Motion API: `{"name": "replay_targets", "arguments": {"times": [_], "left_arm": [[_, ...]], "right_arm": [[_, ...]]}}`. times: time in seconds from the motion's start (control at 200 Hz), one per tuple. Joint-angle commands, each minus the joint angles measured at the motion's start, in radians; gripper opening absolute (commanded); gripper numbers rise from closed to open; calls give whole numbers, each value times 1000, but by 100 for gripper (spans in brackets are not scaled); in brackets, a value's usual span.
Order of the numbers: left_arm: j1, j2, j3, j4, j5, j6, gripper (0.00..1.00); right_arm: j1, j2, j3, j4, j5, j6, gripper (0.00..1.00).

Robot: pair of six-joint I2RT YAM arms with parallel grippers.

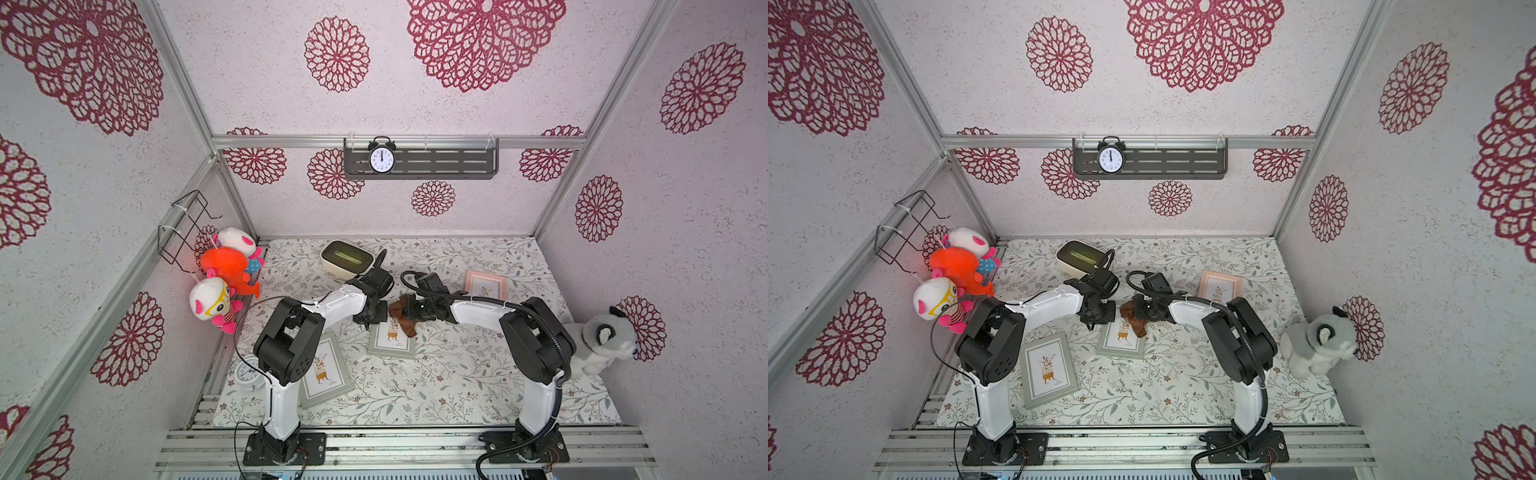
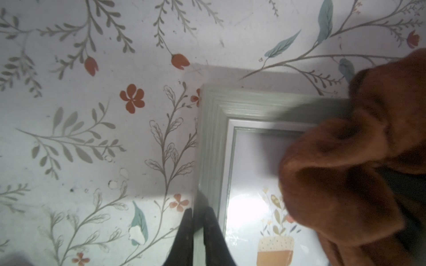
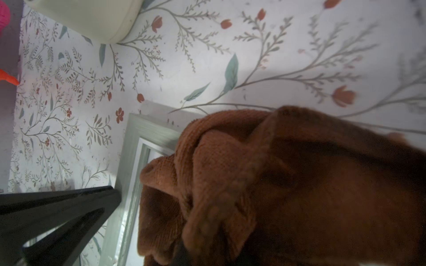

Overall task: Wipe the picture frame with a cloth
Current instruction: Wipe the dirt from the picture frame.

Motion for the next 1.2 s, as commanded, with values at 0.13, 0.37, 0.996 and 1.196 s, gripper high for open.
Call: {"name": "replay_targets", "arguments": {"times": [0.13, 0.37, 0.996, 1.196], "left_arm": [[-42, 121, -76, -30, 86, -2, 11], [-42, 121, -76, -35, 82, -1, 11], [-42, 128, -66, -55, 68, -5, 11], [-43, 133, -64, -67, 59, -9, 11]], "right_arm": [[36, 83, 36, 34, -55, 46, 0], [-2, -49, -41, -98, 84, 15, 0], [5, 75, 133, -42, 7, 7, 0], [-31, -37, 26, -142, 56, -32, 0]]}}
